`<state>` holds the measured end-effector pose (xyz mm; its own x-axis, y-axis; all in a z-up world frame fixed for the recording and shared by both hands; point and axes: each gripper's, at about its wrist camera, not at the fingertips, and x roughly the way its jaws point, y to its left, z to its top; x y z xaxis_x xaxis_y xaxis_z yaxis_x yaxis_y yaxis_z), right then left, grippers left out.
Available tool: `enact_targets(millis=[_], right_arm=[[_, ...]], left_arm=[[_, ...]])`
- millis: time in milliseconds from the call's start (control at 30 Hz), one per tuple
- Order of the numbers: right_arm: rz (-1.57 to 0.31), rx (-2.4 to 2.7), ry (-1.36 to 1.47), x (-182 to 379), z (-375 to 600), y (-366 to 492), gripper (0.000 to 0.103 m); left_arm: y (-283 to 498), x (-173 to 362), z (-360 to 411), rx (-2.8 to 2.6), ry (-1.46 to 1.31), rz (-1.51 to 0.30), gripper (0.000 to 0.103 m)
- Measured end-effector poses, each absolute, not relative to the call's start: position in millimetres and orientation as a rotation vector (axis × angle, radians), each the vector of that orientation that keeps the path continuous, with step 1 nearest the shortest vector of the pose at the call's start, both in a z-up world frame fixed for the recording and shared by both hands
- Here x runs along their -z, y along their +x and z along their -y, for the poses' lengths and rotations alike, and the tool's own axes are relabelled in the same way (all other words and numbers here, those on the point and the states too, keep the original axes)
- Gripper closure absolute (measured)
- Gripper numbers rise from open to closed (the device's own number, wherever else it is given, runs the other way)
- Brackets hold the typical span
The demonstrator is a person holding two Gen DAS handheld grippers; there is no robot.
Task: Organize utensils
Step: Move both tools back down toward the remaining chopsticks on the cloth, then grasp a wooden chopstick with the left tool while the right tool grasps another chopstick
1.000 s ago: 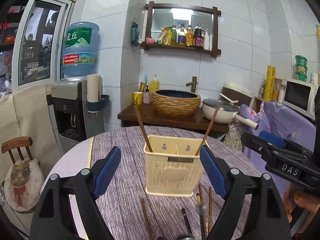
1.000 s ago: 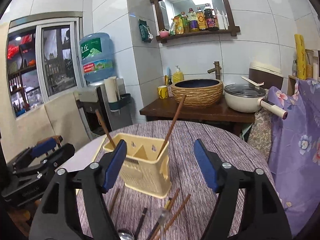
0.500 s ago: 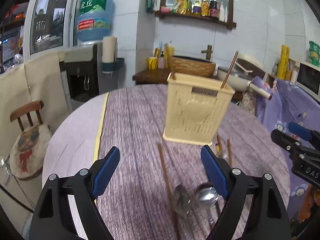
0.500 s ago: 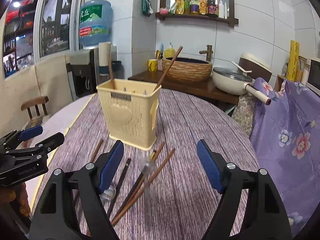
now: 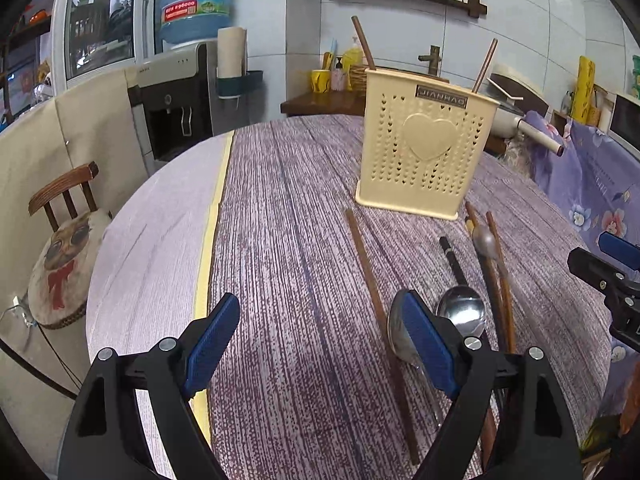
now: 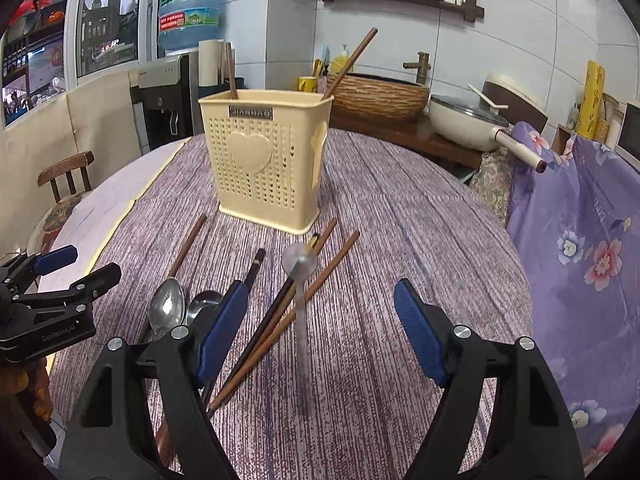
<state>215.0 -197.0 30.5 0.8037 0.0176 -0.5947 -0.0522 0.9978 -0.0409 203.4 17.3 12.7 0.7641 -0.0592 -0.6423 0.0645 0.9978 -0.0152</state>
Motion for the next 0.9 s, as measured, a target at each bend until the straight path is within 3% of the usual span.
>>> enact_targets(millis=[233, 367, 600, 900], right_arm=[[-0.736, -0.036, 0.031, -2.5, 215.3, 241.0, 0.029], [-0.811, -0.025, 0.125, 15.5, 231.6, 263.9, 0.041], [-0.858, -0.006, 0.192, 24.9, 233.9, 305.8, 0.050], [-0.920, 0.067, 0.279, 29.3, 243.2, 358.7, 0.062]], left_arm=[[211.8, -8.0, -21.8, 0.053, 0.022, -0.736, 0.024], [220.4, -7.3, -25.5, 0.048, 0.021, -0.756, 0.031], [238.5, -2.9, -16.2, 0.073, 0.044, -0.803, 0.043], [270.6, -6.6, -21.7, 0.073, -0.012, -0.853, 0.049]])
